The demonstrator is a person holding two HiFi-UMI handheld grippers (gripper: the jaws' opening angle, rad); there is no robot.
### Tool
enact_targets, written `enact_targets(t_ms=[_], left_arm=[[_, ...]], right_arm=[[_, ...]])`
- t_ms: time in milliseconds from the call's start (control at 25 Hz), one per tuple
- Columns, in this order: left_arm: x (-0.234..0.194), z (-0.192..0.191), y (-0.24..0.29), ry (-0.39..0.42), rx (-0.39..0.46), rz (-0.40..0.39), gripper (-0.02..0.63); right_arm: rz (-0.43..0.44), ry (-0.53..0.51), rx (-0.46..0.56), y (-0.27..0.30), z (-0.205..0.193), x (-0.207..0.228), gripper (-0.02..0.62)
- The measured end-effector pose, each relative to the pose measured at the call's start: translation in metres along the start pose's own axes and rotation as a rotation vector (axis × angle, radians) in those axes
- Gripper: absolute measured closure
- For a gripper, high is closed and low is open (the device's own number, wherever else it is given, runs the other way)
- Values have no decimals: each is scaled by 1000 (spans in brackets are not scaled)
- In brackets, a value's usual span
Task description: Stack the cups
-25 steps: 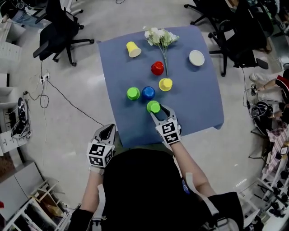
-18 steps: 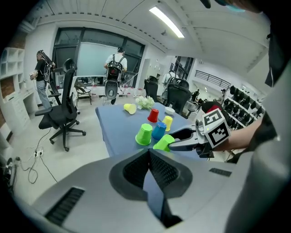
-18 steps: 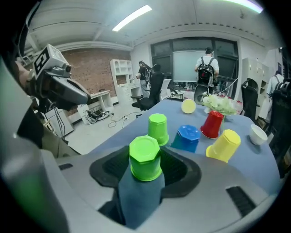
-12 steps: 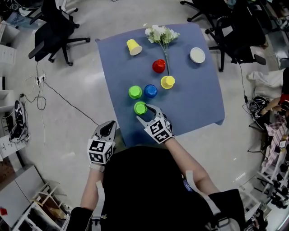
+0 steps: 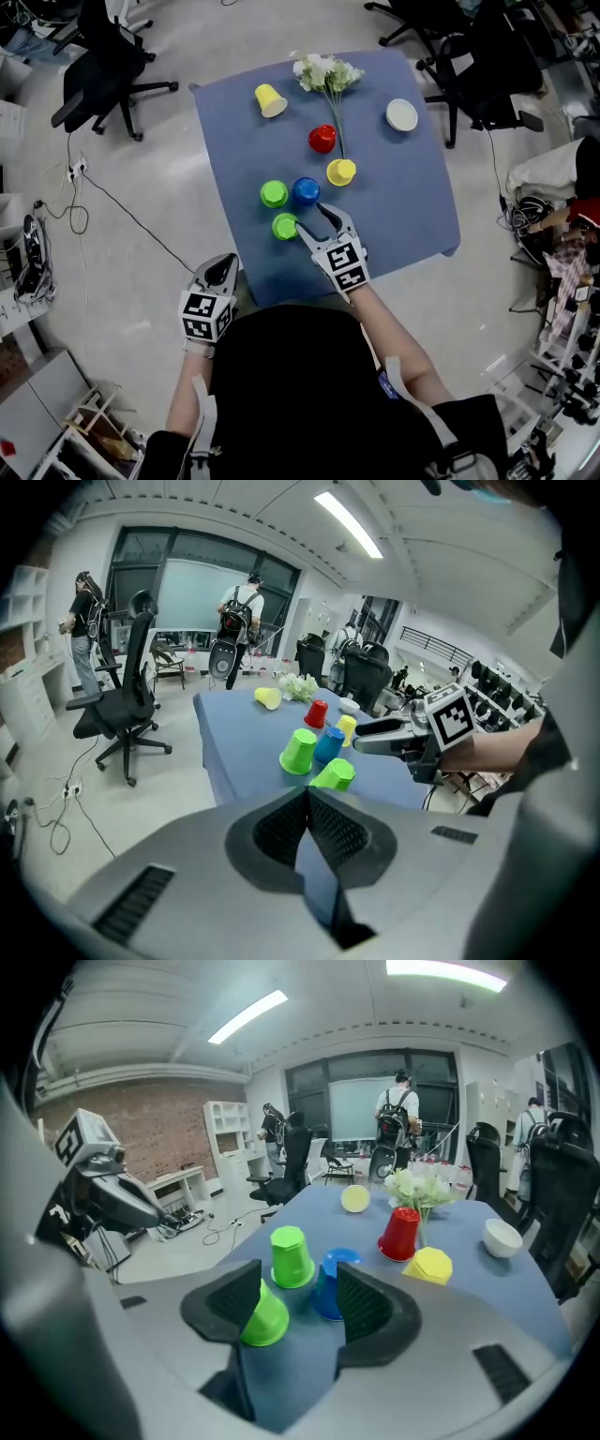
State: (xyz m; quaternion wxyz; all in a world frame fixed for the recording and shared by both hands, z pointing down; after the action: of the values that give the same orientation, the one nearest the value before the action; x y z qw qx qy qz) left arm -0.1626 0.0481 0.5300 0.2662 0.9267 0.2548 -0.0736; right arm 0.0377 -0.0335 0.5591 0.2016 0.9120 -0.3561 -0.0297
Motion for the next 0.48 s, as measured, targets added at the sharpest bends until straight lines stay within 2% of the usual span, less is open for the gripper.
enact_targets(t_ms=[160, 480], left_arm=[[0, -4, -6, -11, -6, 24, 595], [0, -21, -24, -46, -25, 79, 595]], right_arm=[[-59, -13, -24, 12, -5, 28, 336], [-76, 2, -95, 44, -25, 48, 336]])
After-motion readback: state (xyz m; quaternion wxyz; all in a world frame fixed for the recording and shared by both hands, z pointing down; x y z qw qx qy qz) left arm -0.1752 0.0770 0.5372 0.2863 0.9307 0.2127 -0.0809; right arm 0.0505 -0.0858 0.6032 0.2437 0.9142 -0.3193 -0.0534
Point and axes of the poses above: the fingertips, and each gripper's own axes: y forward along the fingers, x to its right, z out of its top, the point moved 4 cm from there along -y, backward along the fingers, and after that the axes turned 15 degrees about x, right-handed, at the moved point
